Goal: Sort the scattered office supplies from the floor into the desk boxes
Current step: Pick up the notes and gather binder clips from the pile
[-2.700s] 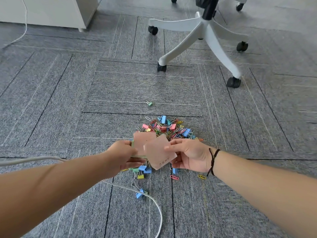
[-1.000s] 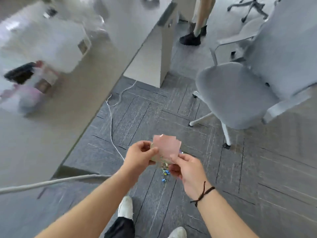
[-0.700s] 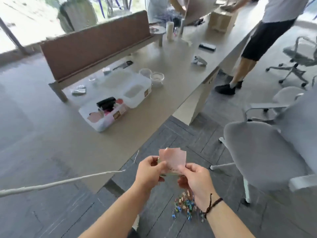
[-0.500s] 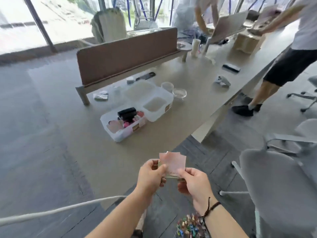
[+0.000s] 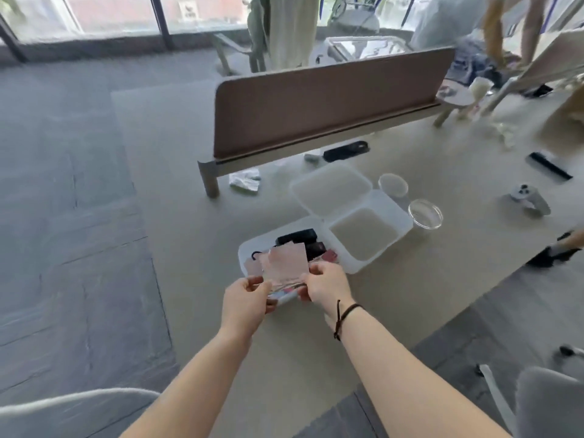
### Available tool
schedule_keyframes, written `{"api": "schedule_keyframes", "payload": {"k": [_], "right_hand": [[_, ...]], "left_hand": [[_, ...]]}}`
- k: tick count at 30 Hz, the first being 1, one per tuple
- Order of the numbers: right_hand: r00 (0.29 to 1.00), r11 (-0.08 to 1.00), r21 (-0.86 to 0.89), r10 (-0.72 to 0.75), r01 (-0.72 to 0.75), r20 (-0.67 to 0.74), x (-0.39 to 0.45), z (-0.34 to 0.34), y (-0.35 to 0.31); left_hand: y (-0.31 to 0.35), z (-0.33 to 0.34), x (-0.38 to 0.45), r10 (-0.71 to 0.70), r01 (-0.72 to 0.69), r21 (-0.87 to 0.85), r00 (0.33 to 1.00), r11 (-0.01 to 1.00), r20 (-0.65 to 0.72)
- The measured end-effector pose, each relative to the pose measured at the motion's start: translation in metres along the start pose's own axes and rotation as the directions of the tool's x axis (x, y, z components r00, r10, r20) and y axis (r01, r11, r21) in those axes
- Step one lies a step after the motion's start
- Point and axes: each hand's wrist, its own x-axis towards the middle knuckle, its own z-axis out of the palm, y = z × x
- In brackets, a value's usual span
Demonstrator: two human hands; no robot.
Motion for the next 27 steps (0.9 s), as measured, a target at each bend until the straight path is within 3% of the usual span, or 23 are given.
{"api": "schedule_keyframes", "payload": {"k": [7,16,20,27], "right_hand": [[0.995,0.993,-0.082,0.087,-0.084,0.040,0.046,0.050,-0.002],[0.994,0.989,-0.131,0.077,-0.067,0.072,0.042,0.025,0.003],[0.998,0.998,0.025,0.054,-0.054,0.035,0.009,-0.011,0.020],[0.925,0.913,0.353,0.298,-0.204,-0.236,-0.061,-0.110,0.112]], "left_hand": [[0.001,-0.014,0.031,-0.015,0.027,0.089,0.992,0.996,-0.128],[0.003,-0.005,0.025,0.087,-0.056,0.178,0.981,0.982,-0.172],[0.004,0.019,0.010,0.180,-0.160,0.233,0.981,0.959,-0.068],[-0.030,0.097,-0.049,0.244,-0.325,0.374,0.937,0.869,0.249]]}}
